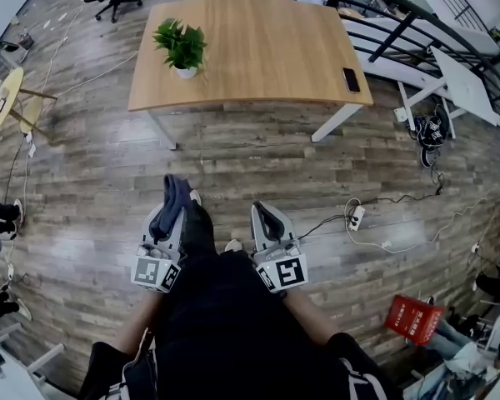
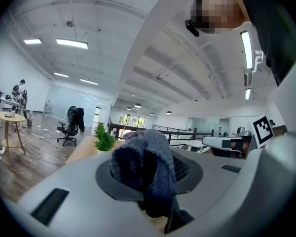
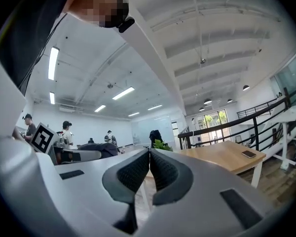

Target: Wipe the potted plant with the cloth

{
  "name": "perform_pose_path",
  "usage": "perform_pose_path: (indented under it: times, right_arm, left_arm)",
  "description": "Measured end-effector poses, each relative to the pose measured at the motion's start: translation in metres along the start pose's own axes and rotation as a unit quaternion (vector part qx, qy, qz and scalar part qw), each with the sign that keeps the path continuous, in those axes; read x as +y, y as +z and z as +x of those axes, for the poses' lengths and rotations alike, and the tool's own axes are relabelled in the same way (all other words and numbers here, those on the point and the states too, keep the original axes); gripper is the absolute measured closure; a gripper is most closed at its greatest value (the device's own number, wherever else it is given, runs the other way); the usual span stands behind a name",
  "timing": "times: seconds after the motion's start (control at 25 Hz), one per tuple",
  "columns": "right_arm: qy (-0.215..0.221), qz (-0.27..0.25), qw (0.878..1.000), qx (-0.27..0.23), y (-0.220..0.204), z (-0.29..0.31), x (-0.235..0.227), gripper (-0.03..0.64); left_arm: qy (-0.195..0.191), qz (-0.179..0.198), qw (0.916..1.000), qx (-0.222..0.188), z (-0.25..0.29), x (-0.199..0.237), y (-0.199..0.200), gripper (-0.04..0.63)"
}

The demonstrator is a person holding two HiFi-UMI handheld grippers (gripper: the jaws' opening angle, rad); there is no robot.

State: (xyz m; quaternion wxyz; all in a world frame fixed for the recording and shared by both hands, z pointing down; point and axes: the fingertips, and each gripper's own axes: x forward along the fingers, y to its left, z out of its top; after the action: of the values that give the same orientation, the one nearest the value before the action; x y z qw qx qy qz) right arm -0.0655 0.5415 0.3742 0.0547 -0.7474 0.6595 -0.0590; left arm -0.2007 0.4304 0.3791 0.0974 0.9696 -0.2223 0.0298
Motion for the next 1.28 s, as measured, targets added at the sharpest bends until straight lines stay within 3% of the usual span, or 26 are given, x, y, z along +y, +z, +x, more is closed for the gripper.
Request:
perform_pose_path:
  times: [0.4,0.56,1.0,1.16,1.28]
  right_arm:
    - [-0.005,0.014,1.0,0.022,-0.012,0.069,-0.043,0.598]
    - [0.006,-0.015,1.0,0.024,-0.01,0.123,-0.054,0.598]
    - [-0.011,-0.036,0.998,0.053,-0.016,0.307,-0.1,0.598]
    - [-0.014,-0.034,0.998,0.06,-0.012,0.354,-0.107,0.598]
    - [-0.019,-0.025,0.998,0.059,-0.009,0.372,-0.115,0.598]
  left_arm:
    - [-0.015,-0.025,0.9995,-0.009,0.083,0.037,-0.013,0.465]
    - [-0.031,-0.026,0.9992,-0.004,0.13,0.061,-0.01,0.465]
    - [-0.023,-0.054,0.9976,0.037,0.234,0.202,-0.009,0.465]
    - [-0.027,-0.015,0.999,0.032,0.262,0.236,-0.011,0.465]
    - [-0.009,-0.019,0.9993,0.031,0.28,0.254,-0.021,0.465]
